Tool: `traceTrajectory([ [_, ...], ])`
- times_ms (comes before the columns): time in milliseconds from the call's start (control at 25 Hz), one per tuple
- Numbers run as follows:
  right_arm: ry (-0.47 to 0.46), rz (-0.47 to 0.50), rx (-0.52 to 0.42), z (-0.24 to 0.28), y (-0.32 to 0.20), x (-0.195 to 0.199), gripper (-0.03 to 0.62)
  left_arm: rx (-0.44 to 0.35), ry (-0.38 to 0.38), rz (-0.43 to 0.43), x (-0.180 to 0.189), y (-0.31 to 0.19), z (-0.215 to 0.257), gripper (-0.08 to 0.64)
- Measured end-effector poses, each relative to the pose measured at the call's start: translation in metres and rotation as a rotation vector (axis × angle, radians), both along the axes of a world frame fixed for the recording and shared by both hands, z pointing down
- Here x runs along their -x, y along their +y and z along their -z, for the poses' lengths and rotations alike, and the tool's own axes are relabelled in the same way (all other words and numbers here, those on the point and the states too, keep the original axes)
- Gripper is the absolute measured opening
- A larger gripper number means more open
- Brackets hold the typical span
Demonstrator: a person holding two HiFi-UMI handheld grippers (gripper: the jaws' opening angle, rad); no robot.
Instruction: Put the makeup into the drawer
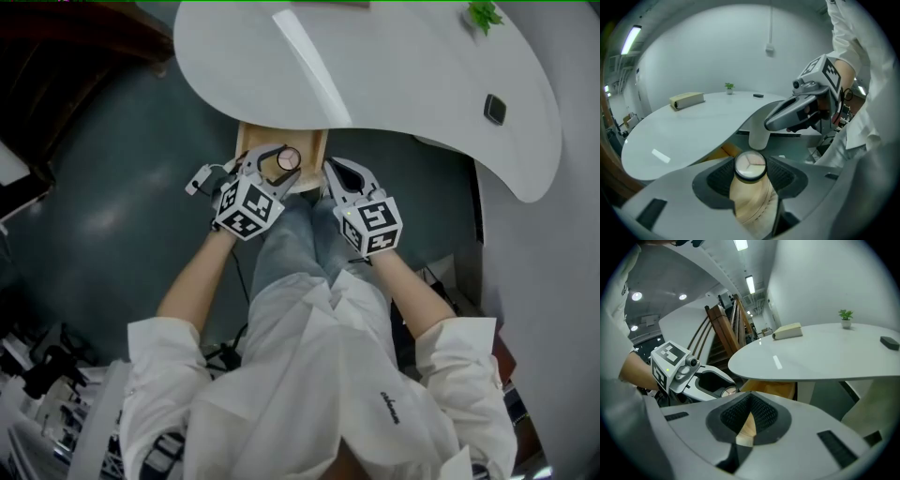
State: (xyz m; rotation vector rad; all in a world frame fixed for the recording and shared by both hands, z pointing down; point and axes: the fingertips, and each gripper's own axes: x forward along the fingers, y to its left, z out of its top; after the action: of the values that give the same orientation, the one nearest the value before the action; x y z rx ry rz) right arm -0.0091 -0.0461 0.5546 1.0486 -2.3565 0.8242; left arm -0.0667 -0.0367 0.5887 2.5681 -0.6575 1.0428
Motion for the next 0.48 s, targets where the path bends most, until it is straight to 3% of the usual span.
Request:
traceTrajectory([
  [480,0.094,0.136,0.092,-0.078,0.002,0.000,0.017,-0.062,-0.131,-0.306,-0.020,0.007,-0.069,0.232],
])
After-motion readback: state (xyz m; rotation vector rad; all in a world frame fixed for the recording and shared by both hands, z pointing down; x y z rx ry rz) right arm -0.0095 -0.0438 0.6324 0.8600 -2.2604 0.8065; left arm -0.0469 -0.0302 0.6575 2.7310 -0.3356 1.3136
